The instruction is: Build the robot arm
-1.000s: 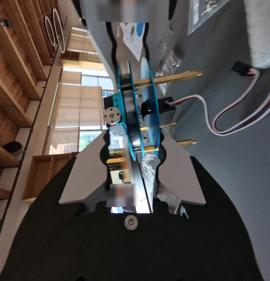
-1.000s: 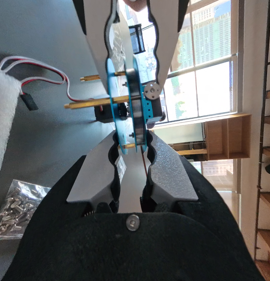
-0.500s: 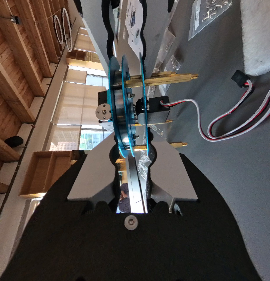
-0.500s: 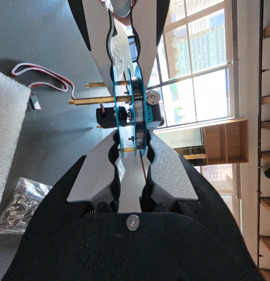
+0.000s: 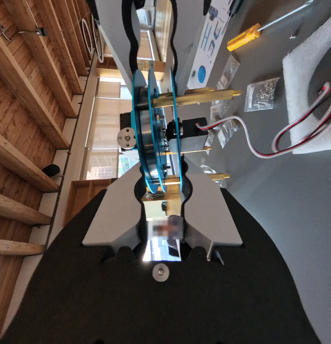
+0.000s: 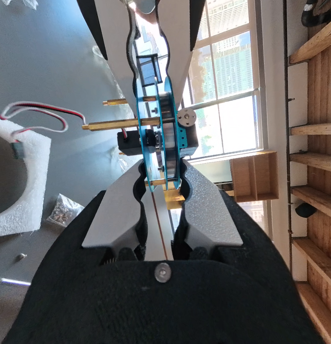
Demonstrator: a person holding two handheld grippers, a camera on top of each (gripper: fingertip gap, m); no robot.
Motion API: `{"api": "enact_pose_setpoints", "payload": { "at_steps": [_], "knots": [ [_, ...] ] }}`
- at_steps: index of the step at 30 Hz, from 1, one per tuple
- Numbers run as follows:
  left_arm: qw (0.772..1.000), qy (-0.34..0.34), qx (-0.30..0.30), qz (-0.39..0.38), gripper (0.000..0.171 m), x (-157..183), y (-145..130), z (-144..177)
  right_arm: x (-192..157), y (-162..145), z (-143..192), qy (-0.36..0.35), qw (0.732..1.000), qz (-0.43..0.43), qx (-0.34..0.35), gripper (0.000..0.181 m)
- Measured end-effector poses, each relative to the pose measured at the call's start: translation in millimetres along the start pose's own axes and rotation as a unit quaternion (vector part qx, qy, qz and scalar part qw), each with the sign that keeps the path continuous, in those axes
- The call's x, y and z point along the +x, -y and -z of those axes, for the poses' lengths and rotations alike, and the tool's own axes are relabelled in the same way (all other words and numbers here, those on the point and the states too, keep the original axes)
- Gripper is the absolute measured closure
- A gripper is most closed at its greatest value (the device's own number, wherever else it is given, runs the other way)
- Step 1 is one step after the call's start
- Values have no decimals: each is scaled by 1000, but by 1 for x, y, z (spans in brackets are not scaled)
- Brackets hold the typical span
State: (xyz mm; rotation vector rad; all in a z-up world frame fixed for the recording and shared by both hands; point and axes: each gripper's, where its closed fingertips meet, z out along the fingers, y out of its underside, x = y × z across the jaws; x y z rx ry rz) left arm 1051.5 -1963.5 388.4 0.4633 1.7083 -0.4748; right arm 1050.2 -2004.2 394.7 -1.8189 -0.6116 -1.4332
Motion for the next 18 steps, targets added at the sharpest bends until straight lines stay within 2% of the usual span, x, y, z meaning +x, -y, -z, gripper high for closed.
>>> {"api": "enact_pose_setpoints", "payload": {
  "at_steps": [4, 8, 14, 18],
  "knots": [
    [1000, -4, -19, 11, 139, -17, 18, 17, 15, 15, 19, -2, 1000, 3, 3, 150],
    [998, -27, -41, 40, 139, -13, 38, 41, 9, 34, 40, 25, 999, -27, 15, 150],
    [988, -82, -77, 107, 140, 34, 67, 79, -38, 62, 67, 104, 991, -73, 47, 149],
    [982, -103, -87, 134, 140, 70, 74, 84, -74, 62, 72, 138, 986, -84, 46, 149]
  ]
}}
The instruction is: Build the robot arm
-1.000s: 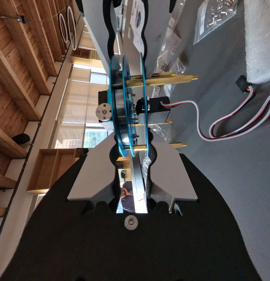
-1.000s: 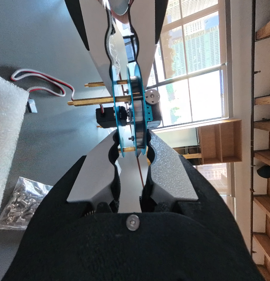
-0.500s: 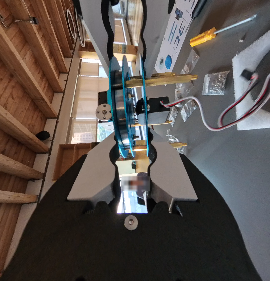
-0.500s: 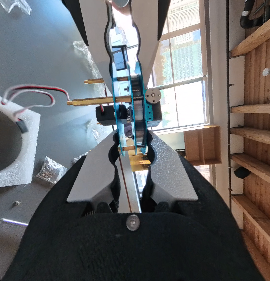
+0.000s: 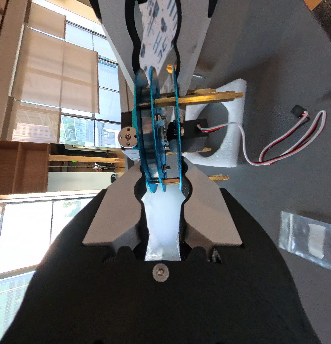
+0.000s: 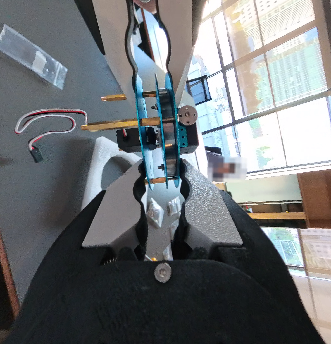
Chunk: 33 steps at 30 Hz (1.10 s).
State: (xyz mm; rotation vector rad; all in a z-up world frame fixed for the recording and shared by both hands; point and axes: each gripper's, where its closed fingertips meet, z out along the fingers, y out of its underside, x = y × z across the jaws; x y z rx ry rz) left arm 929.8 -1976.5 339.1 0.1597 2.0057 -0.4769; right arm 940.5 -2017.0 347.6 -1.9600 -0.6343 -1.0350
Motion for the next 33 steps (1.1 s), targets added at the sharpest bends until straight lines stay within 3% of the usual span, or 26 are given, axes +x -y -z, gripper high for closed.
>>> {"api": "enact_pose_setpoints", "payload": {
  "at_steps": [10, 33],
  "knots": [
    [996, -55, 21, 69, 140, 22, -7, -38, -18, -38, -15, 64, 995, -63, -31, 149],
    [955, -200, 104, 192, 139, 26, -4, -56, -15, -55, -22, 225, 954, -195, -35, 148]
  ]
}}
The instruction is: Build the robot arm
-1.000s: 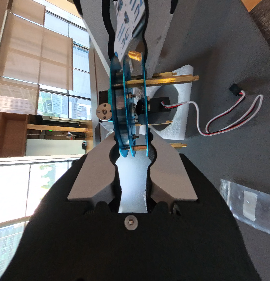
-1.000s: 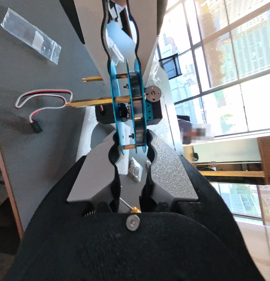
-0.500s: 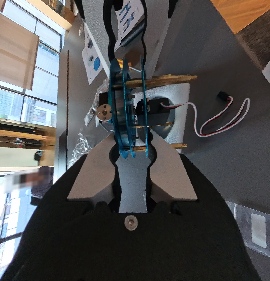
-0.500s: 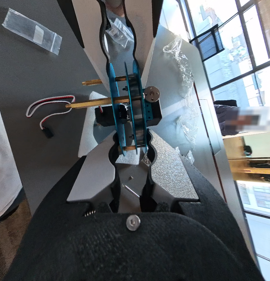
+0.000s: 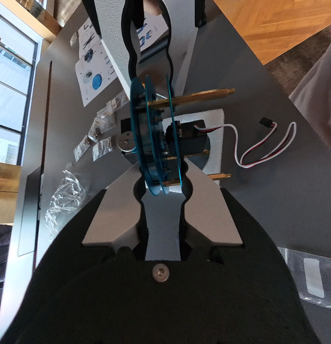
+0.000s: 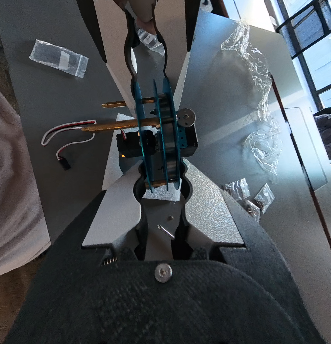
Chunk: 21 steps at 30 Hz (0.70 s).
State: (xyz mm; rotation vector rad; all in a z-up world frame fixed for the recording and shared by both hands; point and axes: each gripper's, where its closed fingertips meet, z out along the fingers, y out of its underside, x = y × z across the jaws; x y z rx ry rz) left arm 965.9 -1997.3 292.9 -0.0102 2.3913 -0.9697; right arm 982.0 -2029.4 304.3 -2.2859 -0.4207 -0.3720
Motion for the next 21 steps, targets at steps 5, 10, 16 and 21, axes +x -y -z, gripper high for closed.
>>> {"api": "enact_pose_setpoints", "payload": {
  "at_steps": [5, 10, 16, 21],
  "knots": [
    [1000, -18, 9, 16, 139, -2, -3, -2, 3, -2, -3, 22, 1000, -19, 7, 148],
    [999, -28, 12, 24, 139, -3, -4, -4, 4, -2, -5, 37, 999, -24, 16, 148],
    [999, -26, 29, 25, 139, -3, -5, -4, 3, 2, -4, 27, 999, -5, 39, 149],
    [999, 3, 39, -14, 138, -1, -1, -1, -1, 8, 0, 0, 998, 40, 50, 149]
  ]
}}
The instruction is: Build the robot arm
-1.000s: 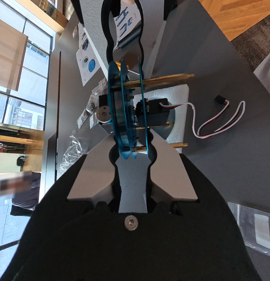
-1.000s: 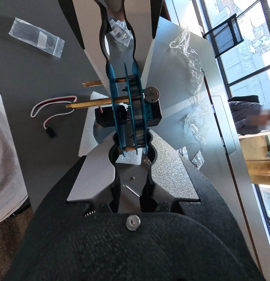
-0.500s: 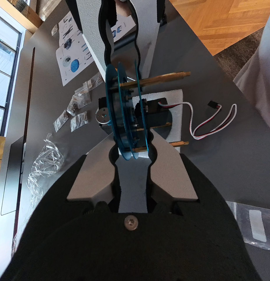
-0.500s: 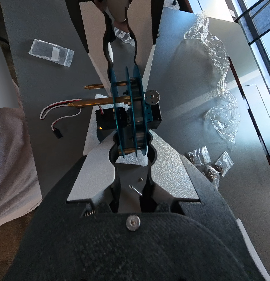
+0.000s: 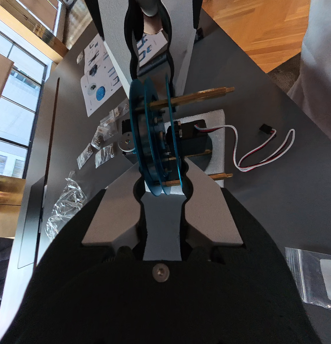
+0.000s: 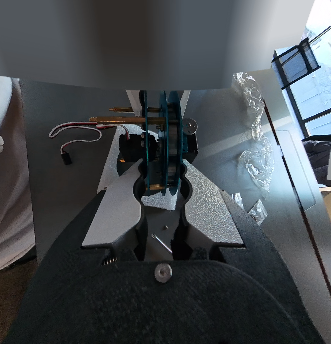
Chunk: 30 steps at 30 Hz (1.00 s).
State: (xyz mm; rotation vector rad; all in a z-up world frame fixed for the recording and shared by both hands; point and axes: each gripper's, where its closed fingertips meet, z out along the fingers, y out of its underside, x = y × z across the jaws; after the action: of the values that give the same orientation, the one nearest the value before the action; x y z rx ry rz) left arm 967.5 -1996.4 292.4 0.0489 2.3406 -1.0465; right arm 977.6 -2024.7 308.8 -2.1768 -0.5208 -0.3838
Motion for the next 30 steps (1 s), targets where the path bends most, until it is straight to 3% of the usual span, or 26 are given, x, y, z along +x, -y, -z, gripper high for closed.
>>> {"api": "enact_pose_setpoints", "payload": {
  "at_steps": [6, 10, 11, 13, 15, 18, 20, 30],
  "knots": [
    [999, 38, 18, -18, 134, -1, -1, 2, -3, 7, 1, -12, 1000, 23, 15, 149],
    [998, 49, 37, 15, 111, -3, -5, 8, -4, 11, 1, -14, 999, 34, 20, 149],
    [998, 44, 47, 26, 98, -4, -5, 9, -5, 12, 1, -15, 999, 37, 21, 149],
    [997, 12, 66, 46, 77, -3, -5, 4, -6, 14, 1, -16, 999, 43, 22, 149],
    [992, -35, 94, 78, 68, 0, 1, -1, -6, 15, 1, -16, 999, 46, 21, 149],
    [983, -60, 147, 93, 83, -3, 15, -2, -6, 16, 1, -13, 999, 48, 20, 149],
    [982, -73, 152, 85, 97, -1, 15, -3, -5, 15, 0, -8, 999, 43, 21, 149],
    [971, -120, 119, 167, 100, -12, 3, -16, 9, 2, -7, 60, 995, -50, 56, 149]
  ]
}}
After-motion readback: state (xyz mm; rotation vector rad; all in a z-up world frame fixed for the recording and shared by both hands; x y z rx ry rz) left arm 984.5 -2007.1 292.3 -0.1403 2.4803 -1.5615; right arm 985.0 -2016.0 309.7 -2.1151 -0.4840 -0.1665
